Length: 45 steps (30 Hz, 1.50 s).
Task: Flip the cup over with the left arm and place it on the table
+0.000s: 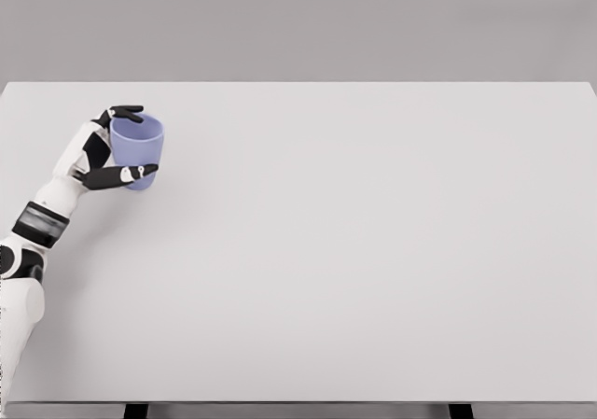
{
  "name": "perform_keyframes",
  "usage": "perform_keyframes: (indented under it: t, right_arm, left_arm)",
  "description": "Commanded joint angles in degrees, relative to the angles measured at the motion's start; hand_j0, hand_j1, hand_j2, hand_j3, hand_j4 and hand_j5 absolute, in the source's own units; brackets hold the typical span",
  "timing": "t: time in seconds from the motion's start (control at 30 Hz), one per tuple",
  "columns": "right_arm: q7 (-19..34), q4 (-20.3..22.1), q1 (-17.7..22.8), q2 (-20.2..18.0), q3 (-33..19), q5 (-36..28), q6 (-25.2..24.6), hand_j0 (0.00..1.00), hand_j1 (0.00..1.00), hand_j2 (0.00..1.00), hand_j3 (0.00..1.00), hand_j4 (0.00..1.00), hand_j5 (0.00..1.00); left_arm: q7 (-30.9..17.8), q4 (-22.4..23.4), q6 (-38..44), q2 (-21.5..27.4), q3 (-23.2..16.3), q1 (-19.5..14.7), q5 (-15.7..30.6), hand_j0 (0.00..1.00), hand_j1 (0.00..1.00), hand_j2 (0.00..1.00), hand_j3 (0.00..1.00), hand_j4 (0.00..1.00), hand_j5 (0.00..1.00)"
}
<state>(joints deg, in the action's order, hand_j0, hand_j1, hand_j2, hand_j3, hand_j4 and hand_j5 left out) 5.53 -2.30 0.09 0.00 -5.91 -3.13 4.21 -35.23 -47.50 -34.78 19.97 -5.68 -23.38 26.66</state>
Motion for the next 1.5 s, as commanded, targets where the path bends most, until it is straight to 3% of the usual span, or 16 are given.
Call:
perform_keyframes:
  t: [0.0,0.23,0.33,0.83,1.1,1.47]
  right_arm:
    - [0.01,0.02,0.00,0.00,-0.07,-0.04,0.01,1.00,1.00,1.00,1.00,1.00,1.00]
    - [0.01,0.02,0.00,0.00,-0.07,0.05,0.01,1.00,1.00,1.00,1.00,1.00,1.00]
    - [0.01,0.02,0.00,0.00,-0.07,-0.04,-0.08,1.00,1.00,1.00,1.00,1.00,1.00]
    - [0.01,0.02,0.00,0.00,0.02,0.05,-0.08,1.00,1.00,1.00,1.00,1.00,1.00]
    - [0.01,-0.07,0.00,0.00,0.02,0.05,-0.08,1.00,1.00,1.00,1.00,1.00,1.00]
    - [0.01,0.02,0.00,0.00,0.02,-0.04,-0.08,1.00,1.00,1.00,1.00,1.00,1.00]
  left_arm:
    - [0.23,4.43,-0.22,-1.16,0.32,-0.26,-0.30,0.49,0.49,0.49,0.49,0.49,0.49]
    - [0.23,3.64,-0.22,-0.81,0.67,-2.29,-0.56,0.49,0.49,0.49,0.49,0.49,0.49]
    - [0.23,1.71,-0.22,-0.81,0.93,-1.85,-0.56,0.49,0.49,0.49,0.49,0.49,0.49]
    - [0.23,2.76,-0.22,-0.37,0.32,-1.15,-1.09,0.50,0.50,0.50,0.50,0.50,0.50]
    - [0.23,2.59,-0.22,-0.37,0.41,-0.35,-1.09,0.63,0.63,0.63,0.63,0.63,0.63]
    - [0.23,2.15,-0.22,-0.28,0.41,-0.27,-1.09,0.67,0.67,0.67,0.67,0.67,0.67]
